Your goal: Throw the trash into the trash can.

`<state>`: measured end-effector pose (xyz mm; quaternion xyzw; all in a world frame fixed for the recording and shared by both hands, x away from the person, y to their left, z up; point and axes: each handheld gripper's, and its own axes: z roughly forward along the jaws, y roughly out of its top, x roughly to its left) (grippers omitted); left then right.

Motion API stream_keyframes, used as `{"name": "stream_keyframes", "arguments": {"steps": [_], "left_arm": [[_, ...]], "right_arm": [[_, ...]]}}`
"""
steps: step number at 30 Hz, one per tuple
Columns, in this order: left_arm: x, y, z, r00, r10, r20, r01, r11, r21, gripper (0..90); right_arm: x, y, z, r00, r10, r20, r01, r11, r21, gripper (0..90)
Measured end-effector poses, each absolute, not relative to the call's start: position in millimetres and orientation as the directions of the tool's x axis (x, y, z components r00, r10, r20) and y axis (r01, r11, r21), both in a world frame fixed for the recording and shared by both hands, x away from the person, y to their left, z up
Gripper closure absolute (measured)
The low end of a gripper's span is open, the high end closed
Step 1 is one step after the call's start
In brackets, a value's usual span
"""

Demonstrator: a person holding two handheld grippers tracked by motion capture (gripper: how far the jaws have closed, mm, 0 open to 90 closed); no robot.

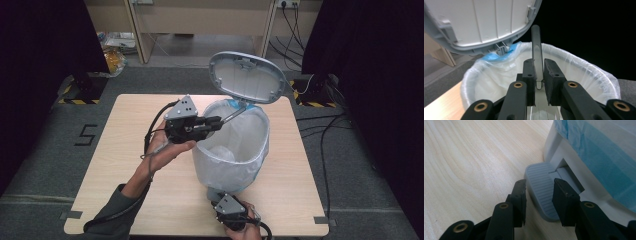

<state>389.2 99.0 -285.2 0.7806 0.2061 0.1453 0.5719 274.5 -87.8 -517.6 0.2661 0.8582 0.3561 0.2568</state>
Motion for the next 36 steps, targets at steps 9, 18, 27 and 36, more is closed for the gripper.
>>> {"name": "stream_keyframes", "arguments": {"steps": [9, 18, 27, 36], "left_arm": [[397, 92, -297, 0.874, 0.485, -0.023, 0.179, -0.278, 0.944, 79.6], [397, 93, -294, 0.875, 0.483, -0.035, 0.178, -0.254, 0.951, 70.3], [397, 101, -291, 0.867, 0.495, -0.054, 0.198, -0.243, 0.950, 57.1], [399, 116, -287, 0.837, 0.541, -0.079, 0.236, -0.227, 0.945, 35.7]], "right_arm": [[275, -88, -518, -0.728, 0.639, -0.250, 0.274, 0.605, 0.748, 63.1], [275, -88, -518, -0.728, 0.639, -0.249, 0.274, 0.604, 0.748, 63.1], [274, -88, -518, -0.726, 0.642, -0.246, 0.277, 0.601, 0.749, 63.1], [275, -88, -518, -0.727, 0.641, -0.247, 0.276, 0.602, 0.749, 63.1]]}}
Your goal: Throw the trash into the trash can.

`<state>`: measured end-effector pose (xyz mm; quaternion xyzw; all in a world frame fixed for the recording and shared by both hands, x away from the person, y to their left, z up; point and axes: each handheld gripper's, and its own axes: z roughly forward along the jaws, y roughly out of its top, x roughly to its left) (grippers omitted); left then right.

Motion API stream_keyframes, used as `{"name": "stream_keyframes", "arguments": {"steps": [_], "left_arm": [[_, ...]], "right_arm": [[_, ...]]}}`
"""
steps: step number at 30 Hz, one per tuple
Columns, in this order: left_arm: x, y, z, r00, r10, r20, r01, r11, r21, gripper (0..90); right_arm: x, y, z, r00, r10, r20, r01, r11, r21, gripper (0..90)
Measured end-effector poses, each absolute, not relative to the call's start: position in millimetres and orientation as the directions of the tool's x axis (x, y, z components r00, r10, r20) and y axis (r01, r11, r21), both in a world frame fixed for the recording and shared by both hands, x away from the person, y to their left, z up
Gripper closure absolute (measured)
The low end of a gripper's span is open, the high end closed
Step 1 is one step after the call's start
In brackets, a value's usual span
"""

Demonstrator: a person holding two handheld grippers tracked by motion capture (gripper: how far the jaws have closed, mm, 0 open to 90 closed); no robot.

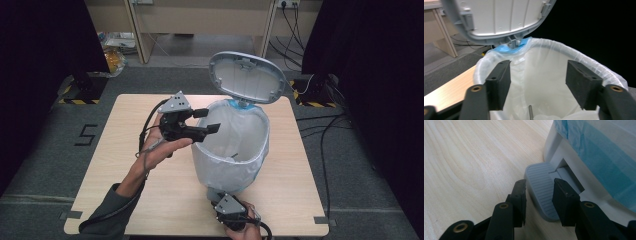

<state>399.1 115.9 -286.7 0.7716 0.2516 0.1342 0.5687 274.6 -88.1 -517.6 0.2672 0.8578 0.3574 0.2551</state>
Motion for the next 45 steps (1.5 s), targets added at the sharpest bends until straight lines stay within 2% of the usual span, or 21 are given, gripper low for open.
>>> {"name": "stream_keyframes", "arguments": {"steps": [5, 7, 12, 24, 30, 36, 45], "left_arm": [[401, 132, -288, 0.820, 0.565, -0.088, 0.247, -0.211, 0.946, 30.4], [402, 142, -292, 0.812, 0.577, -0.091, 0.255, -0.208, 0.944, 25.1], [403, 157, -297, 0.805, 0.585, -0.093, 0.257, -0.204, 0.945, 22.1], [401, 183, -321, 0.774, 0.626, -0.095, 0.280, -0.203, 0.938, 21.8], [400, 196, -346, 0.754, 0.646, -0.115, 0.308, -0.195, 0.931, 21.8], [400, 210, -386, 0.699, 0.708, -0.104, 0.348, -0.209, 0.914, 21.8], [395, 227, -416, 0.685, 0.719, -0.115, 0.355, -0.191, 0.915, 22.0]], "right_arm": [[275, -88, -518, -0.727, 0.641, -0.246, 0.276, 0.601, 0.750, 63.1], [275, -88, -518, -0.727, 0.641, -0.245, 0.275, 0.599, 0.752, 63.1], [275, -89, -518, -0.728, 0.641, -0.244, 0.276, 0.599, 0.752, 63.1], [275, -89, -518, -0.728, 0.640, -0.247, 0.273, 0.600, 0.752, 63.1], [275, -89, -518, -0.731, 0.635, -0.249, 0.270, 0.605, 0.749, 63.1], [275, -89, -518, -0.732, 0.635, -0.249, 0.270, 0.605, 0.749, 63.1], [275, -88, -518, -0.729, 0.638, -0.246, 0.274, 0.602, 0.750, 63.1]]}}
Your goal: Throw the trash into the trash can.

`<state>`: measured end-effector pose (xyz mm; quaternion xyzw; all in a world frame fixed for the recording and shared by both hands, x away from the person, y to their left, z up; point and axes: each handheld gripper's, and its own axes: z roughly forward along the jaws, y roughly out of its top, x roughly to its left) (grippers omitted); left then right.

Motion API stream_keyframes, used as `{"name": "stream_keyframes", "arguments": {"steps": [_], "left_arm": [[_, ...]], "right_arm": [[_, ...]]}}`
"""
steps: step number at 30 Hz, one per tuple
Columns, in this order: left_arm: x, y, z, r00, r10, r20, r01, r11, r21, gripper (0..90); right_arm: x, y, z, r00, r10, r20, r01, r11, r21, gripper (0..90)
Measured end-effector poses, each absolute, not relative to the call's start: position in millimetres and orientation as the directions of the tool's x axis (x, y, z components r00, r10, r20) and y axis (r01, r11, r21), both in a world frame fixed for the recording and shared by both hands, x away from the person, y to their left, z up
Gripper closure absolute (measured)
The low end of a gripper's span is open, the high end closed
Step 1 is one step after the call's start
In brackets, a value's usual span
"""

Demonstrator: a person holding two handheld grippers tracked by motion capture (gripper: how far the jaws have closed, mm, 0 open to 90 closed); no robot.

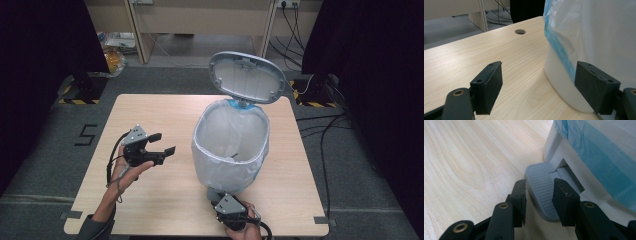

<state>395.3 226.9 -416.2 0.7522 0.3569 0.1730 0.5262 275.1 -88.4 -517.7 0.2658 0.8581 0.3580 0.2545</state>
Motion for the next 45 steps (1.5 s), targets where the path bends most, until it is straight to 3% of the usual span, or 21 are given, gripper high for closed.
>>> {"name": "stream_keyframes", "arguments": {"steps": [19, 25, 45], "left_arm": [[385, 245, -476, 0.661, 0.740, -0.121, 0.421, -0.232, 0.877, 19.4], [383, 249, -486, 0.650, 0.752, -0.106, 0.432, -0.251, 0.866, 16.0], [378, 256, -512, 0.631, 0.772, -0.072, 0.505, -0.338, 0.794, 16.9]], "right_arm": [[275, -89, -518, -0.732, 0.634, -0.250, 0.269, 0.606, 0.748, 63.1], [275, -89, -518, -0.732, 0.634, -0.251, 0.269, 0.606, 0.748, 63.1], [275, -88, -518, -0.732, 0.633, -0.251, 0.269, 0.607, 0.748, 62.9]]}}
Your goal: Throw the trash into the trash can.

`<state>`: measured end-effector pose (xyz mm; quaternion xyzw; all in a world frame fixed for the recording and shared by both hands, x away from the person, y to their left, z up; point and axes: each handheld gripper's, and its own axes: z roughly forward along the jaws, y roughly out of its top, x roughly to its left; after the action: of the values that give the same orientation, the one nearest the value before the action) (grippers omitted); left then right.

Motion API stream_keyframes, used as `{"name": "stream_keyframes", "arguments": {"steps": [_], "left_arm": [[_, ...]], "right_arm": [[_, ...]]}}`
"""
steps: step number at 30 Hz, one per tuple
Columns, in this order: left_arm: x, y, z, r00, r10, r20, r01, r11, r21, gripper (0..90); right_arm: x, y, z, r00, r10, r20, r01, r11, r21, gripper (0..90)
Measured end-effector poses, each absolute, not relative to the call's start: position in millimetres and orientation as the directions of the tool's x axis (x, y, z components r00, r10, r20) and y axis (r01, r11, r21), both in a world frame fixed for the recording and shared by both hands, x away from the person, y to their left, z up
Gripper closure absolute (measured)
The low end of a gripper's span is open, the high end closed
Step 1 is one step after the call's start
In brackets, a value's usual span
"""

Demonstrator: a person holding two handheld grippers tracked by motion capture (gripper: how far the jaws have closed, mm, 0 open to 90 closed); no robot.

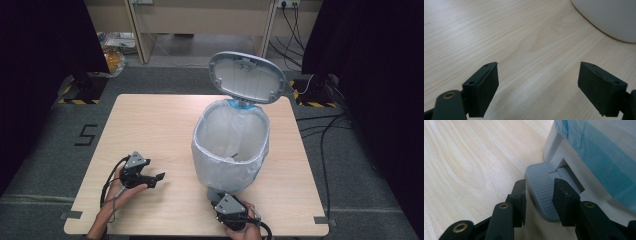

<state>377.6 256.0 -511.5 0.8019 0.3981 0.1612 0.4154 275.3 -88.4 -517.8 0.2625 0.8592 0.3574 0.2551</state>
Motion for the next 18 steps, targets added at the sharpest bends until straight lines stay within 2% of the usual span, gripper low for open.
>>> {"name": "stream_keyframes", "arguments": {"steps": [18], "left_arm": [[375, 253, -524, 0.609, 0.792, -0.037, 0.539, -0.379, 0.752, 16.2]], "right_arm": [[275, -88, -518, -0.733, 0.631, -0.253, 0.265, 0.609, 0.748, 62.7]]}}
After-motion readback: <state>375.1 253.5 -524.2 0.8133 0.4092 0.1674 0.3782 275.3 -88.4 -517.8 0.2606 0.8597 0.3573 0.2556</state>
